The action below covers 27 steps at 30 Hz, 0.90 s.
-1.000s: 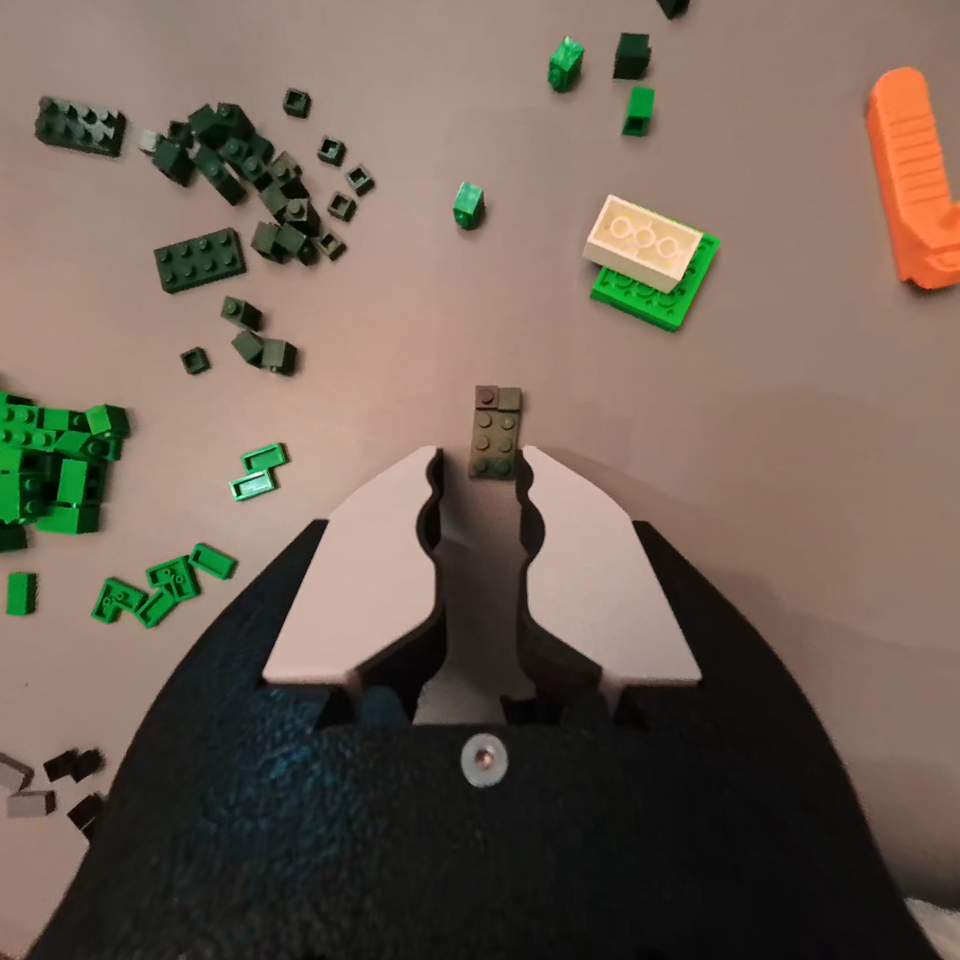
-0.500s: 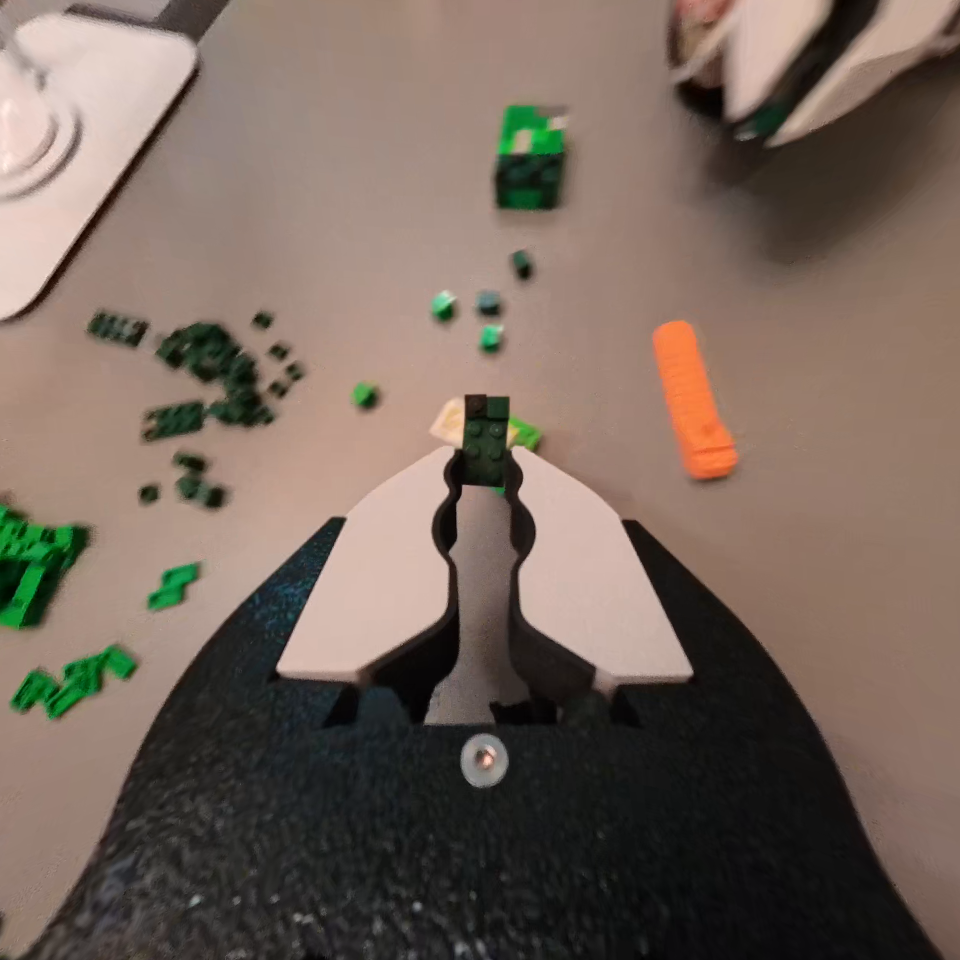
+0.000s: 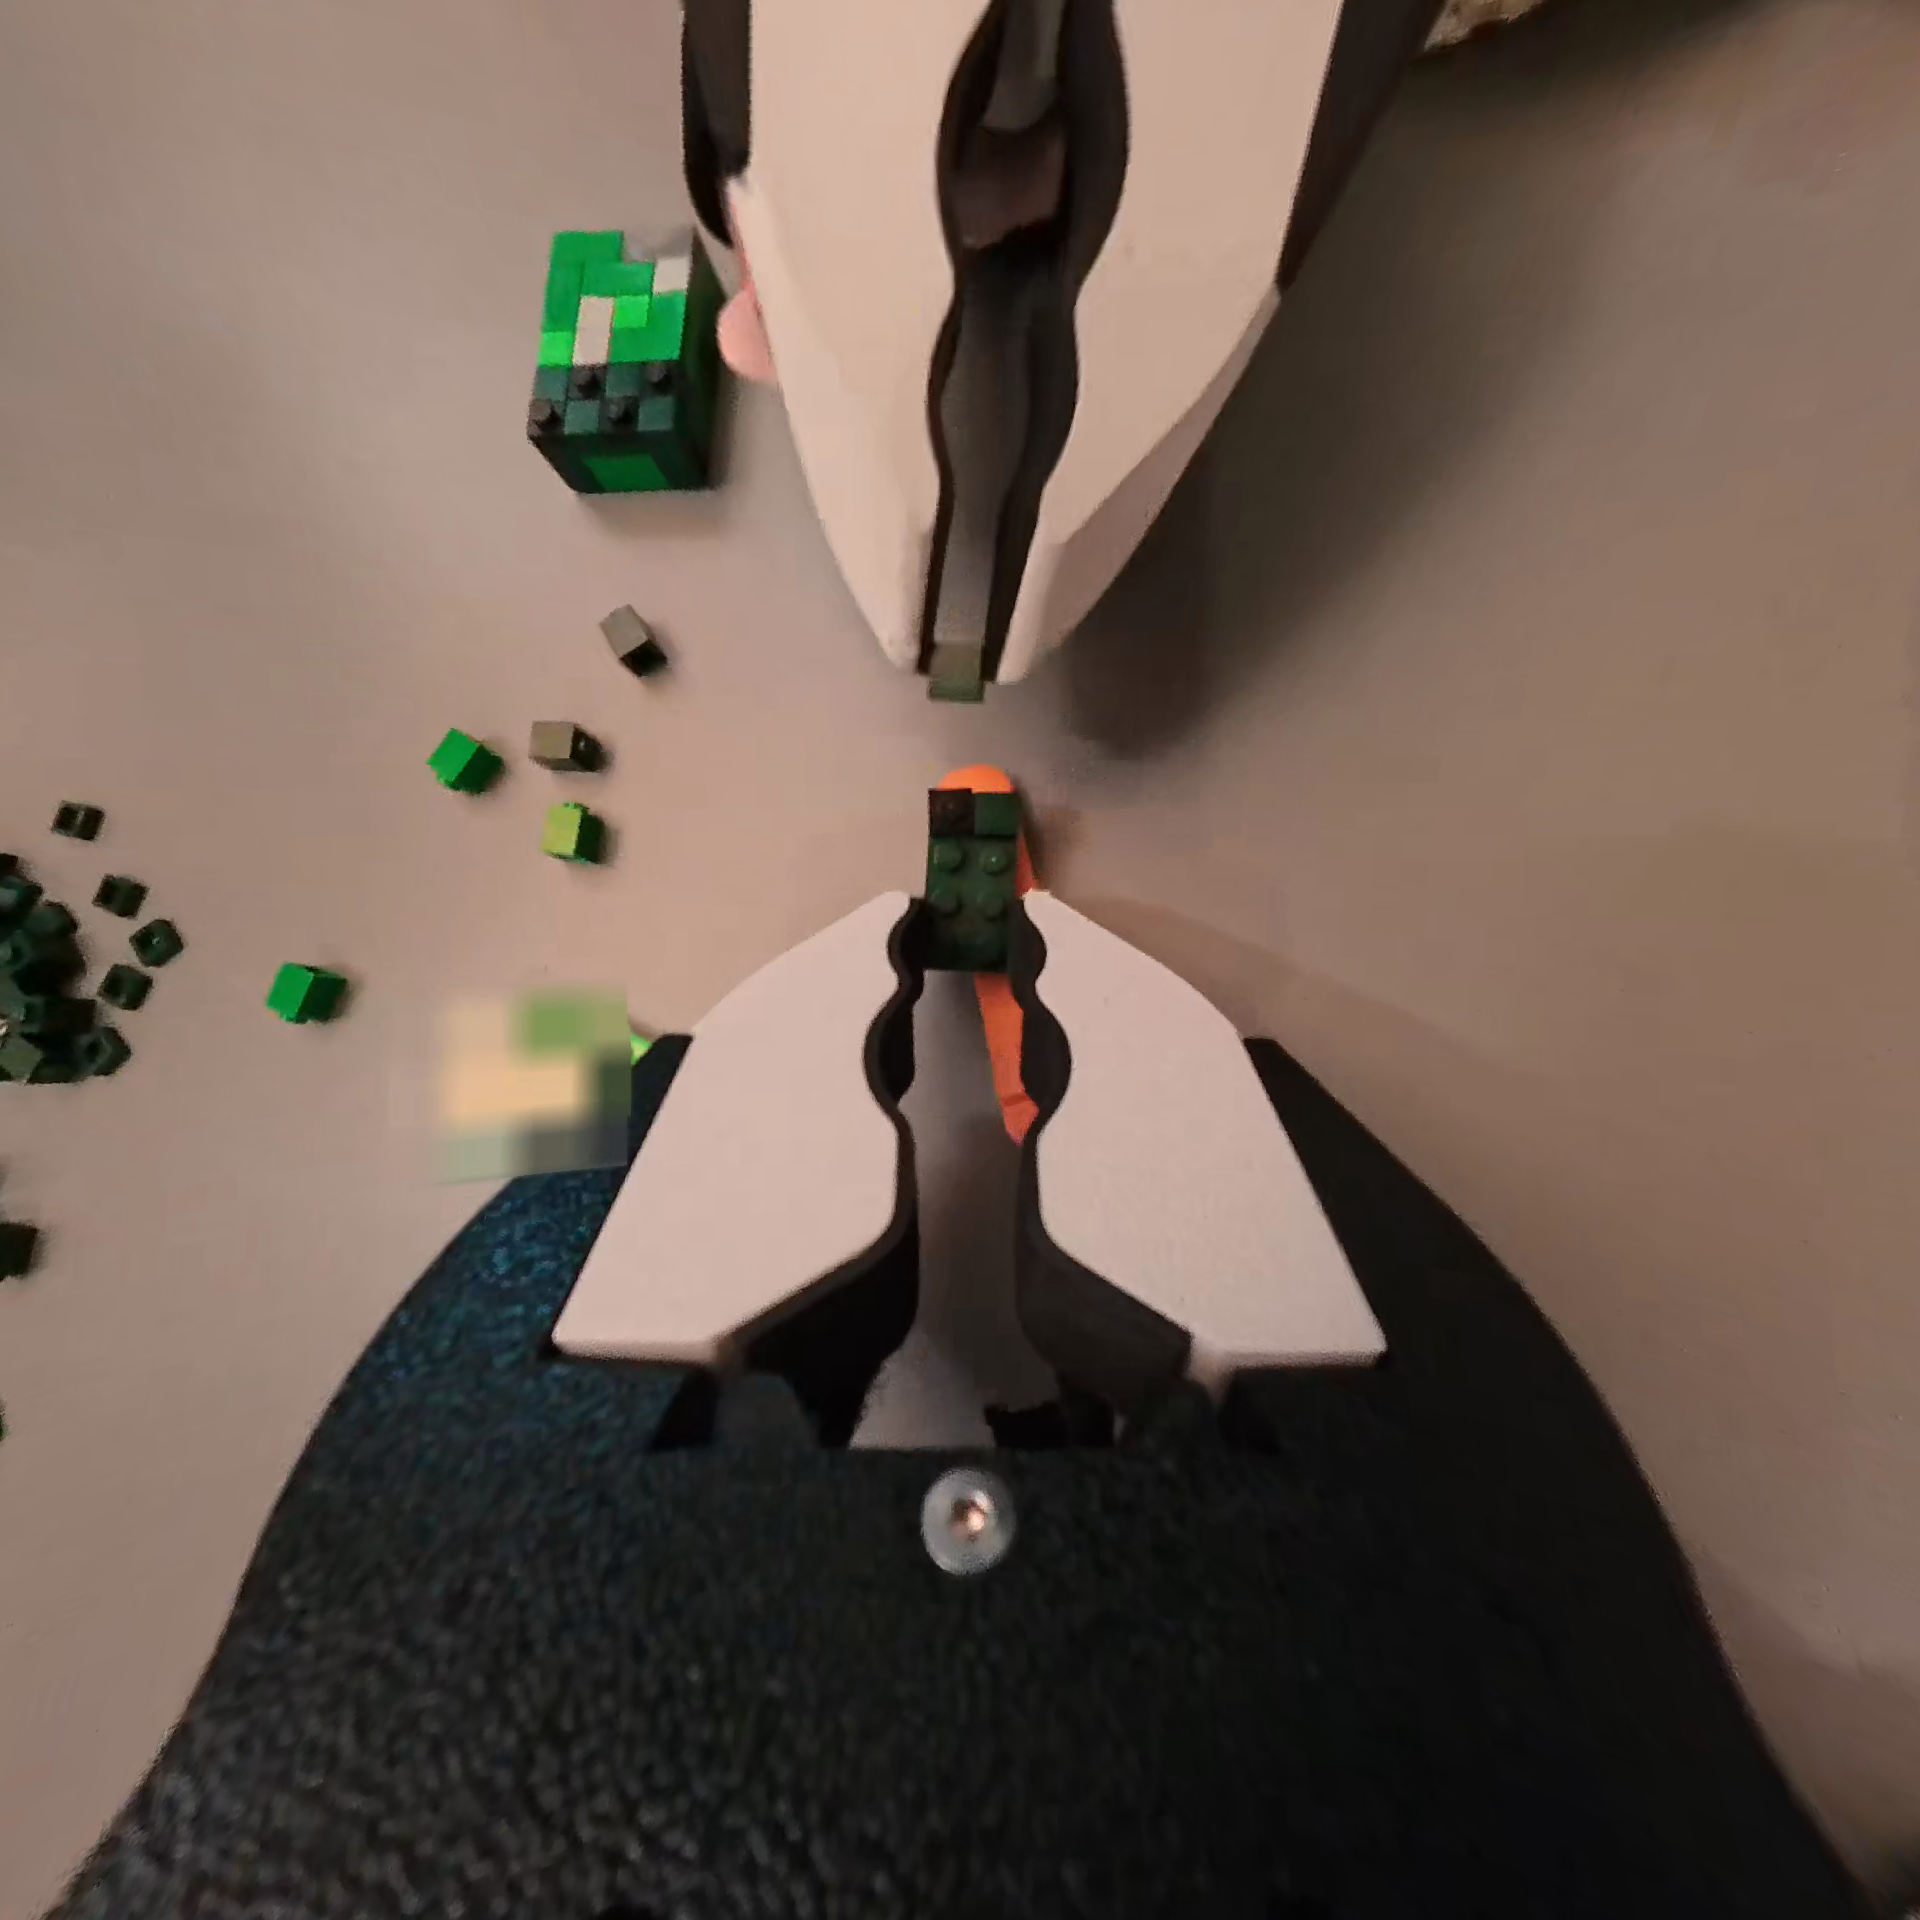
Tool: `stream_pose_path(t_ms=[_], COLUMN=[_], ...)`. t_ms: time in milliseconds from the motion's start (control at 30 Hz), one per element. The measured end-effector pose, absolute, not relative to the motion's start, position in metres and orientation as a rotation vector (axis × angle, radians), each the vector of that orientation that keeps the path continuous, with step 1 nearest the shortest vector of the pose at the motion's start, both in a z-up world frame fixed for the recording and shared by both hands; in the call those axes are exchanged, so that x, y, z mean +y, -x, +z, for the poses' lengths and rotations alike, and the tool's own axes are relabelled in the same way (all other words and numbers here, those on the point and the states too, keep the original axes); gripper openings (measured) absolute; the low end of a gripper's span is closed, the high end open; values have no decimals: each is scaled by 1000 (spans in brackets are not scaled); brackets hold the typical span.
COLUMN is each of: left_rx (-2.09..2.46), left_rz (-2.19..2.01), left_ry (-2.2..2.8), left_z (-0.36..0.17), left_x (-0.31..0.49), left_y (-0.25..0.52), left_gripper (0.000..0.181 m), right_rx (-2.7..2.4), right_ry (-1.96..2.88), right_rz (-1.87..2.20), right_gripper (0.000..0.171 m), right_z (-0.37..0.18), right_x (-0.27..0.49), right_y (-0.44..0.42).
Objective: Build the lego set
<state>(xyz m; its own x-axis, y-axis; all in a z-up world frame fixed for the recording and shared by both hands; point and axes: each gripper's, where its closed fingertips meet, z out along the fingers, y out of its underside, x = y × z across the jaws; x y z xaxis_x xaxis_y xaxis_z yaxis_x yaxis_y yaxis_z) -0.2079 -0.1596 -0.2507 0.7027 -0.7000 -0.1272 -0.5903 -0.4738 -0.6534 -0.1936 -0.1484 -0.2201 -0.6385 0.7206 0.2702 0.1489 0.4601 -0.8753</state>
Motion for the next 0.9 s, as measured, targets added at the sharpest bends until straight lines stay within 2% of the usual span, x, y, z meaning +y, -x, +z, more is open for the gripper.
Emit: stream_pose_path(t_ms=[400, 900], left_rx=[963, 984], left_rz=[-191, -178], left_ry=[2271, 2262], left_z=[-255, -255], left_x=[-165, -167], left_y=[210, 208], left_gripper=[15, 15], right_rx=[-2309, -2331], right_ry=[772, 741], right_rz=[1055, 1027], right_gripper=[8, 8], right_z=[-249, -250], right_x=[-161, -166], right_y=[210, 208])
